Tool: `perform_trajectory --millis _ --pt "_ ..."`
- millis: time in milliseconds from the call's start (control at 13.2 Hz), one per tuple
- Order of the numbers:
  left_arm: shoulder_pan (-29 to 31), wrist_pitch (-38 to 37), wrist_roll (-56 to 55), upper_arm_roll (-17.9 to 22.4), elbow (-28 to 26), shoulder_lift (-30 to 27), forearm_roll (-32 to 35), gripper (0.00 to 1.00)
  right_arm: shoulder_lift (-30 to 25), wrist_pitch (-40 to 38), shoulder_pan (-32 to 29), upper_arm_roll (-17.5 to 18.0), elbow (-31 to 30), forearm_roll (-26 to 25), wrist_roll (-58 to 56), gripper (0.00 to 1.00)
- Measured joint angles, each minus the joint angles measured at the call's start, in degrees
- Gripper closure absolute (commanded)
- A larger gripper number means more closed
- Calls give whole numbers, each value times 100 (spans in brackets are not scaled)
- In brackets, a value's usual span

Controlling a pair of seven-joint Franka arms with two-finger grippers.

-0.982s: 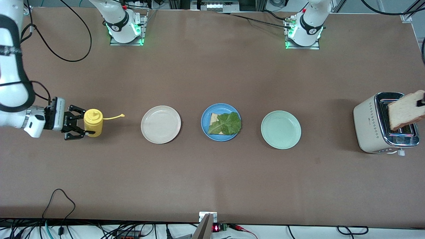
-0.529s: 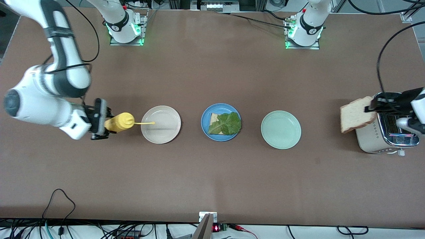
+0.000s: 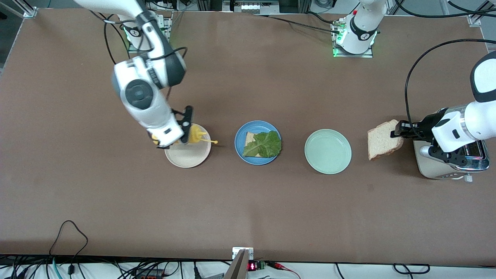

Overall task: Make sandwich in blue plate with both arms
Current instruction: 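Squeeze the yellow bottle over the lettuce on the blue plate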

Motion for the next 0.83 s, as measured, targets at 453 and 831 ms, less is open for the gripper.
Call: perform_trajectory --millis 453,831 --pt "41 177 -4 0 -1 56 0 99 816 36 885 -9 604 -499 1376 100" --pt "52 283 -10 0 -1 57 -2 99 1121 38 978 -57 851 -591 1651 100"
